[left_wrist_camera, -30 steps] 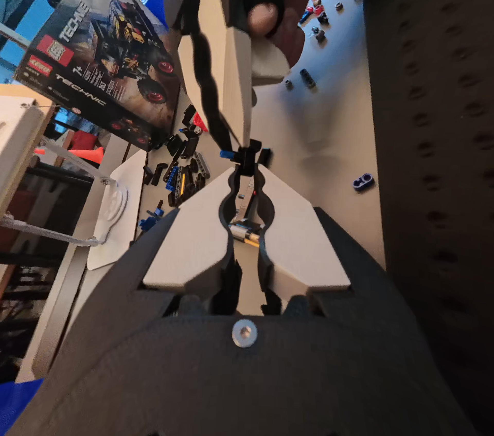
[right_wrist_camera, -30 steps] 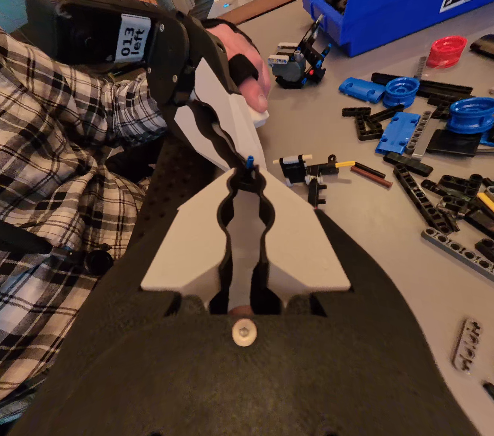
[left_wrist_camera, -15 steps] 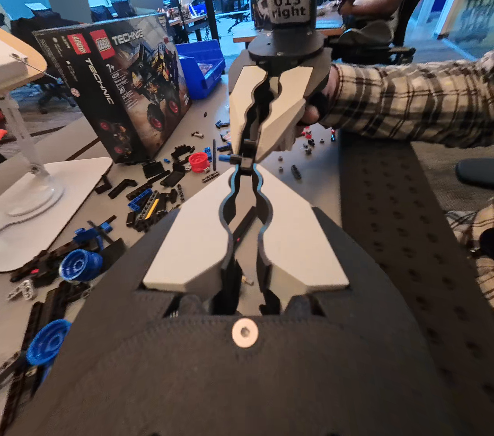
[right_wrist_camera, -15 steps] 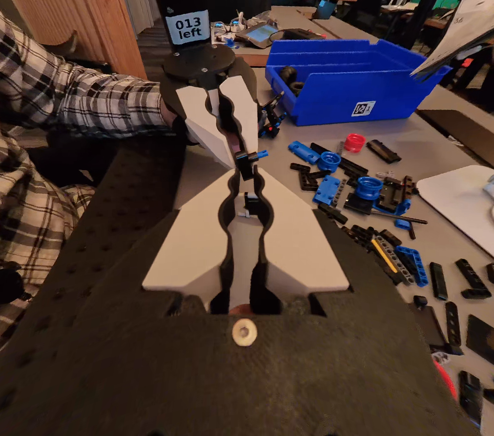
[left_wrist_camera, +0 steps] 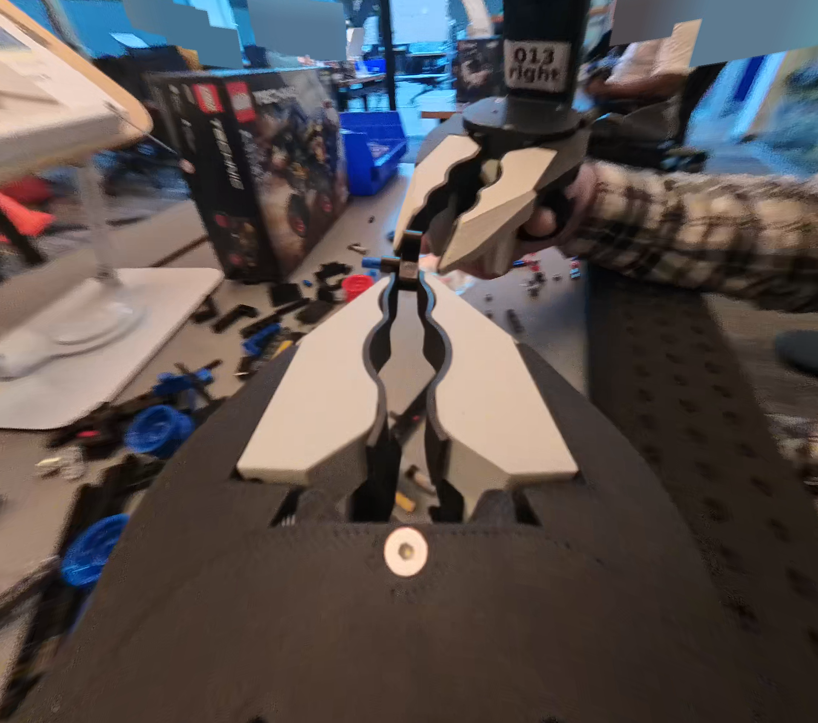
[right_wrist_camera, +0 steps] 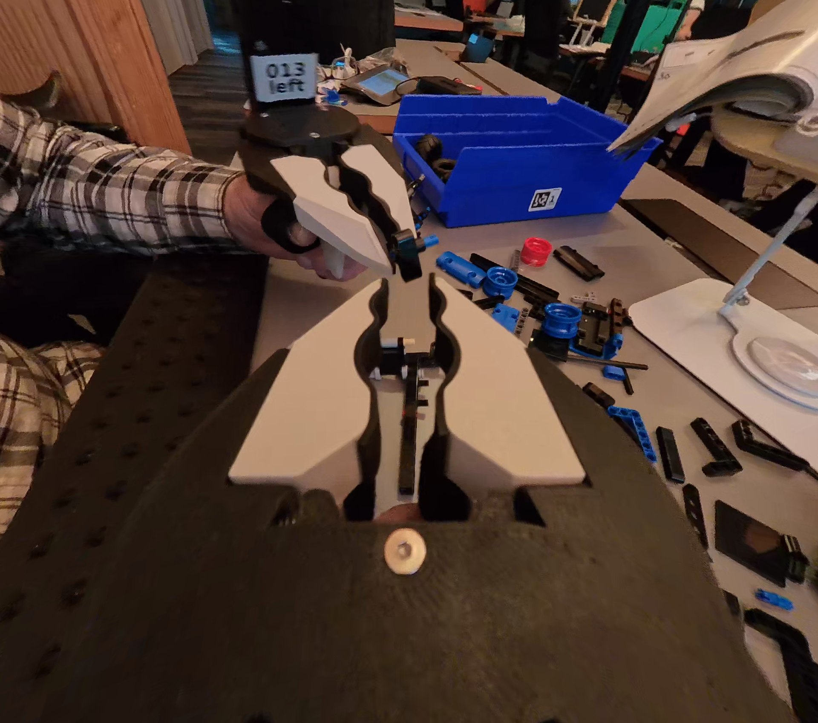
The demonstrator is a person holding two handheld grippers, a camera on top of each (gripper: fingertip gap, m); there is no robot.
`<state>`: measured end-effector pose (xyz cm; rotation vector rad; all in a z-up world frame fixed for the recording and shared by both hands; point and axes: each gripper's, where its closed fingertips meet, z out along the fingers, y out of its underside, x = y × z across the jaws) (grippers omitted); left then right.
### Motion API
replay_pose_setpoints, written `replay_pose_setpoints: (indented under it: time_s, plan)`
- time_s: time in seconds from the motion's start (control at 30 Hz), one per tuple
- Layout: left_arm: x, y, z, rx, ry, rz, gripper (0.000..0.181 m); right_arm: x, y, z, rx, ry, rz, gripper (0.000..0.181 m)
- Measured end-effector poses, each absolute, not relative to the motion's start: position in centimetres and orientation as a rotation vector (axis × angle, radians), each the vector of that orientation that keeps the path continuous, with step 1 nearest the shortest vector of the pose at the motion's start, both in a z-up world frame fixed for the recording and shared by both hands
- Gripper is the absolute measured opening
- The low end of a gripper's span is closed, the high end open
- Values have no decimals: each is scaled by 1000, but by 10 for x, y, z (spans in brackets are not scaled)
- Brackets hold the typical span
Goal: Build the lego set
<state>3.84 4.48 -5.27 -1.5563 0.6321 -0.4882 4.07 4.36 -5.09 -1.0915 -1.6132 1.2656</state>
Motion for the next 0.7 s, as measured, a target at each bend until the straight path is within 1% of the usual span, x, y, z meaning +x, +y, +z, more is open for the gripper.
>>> replay_pose_setpoints:
  time_s: [0.07, 0.2, 0.33, 0.43, 0.5, 0.57, 0.67, 0.7]
  plan:
    - [29, 50, -50, -1530, 654, -249, 6, 40, 45, -51, -1146, -1601, 1309, 29]
    - [28, 54, -48, -1463, 780, 194, 5, 36, 42, -48, -1243, -1556, 1454, 44]
    - [26, 58, -48, -1429, 837, 446, 6, 32, 43, -43, -1298, -1483, 1544, 39]
    - [31, 57, -49, -1401, 880, 512, 6, 29, 45, -48, -1346, -1470, 1549, 27]
    - [31, 57, -49, -1383, 892, 552, 7, 29, 45, -47, -1347, -1464, 1563, 26]
    - [33, 56, -48, -1370, 899, 558, 6, 30, 46, -46, -1329, -1456, 1571, 21]
    - [34, 55, -47, -1358, 907, 584, 6, 31, 45, -45, -1317, -1457, 1587, 21]
    - [34, 55, -45, -1345, 906, 601, 6, 31, 46, -44, -1323, -1444, 1604, 24]
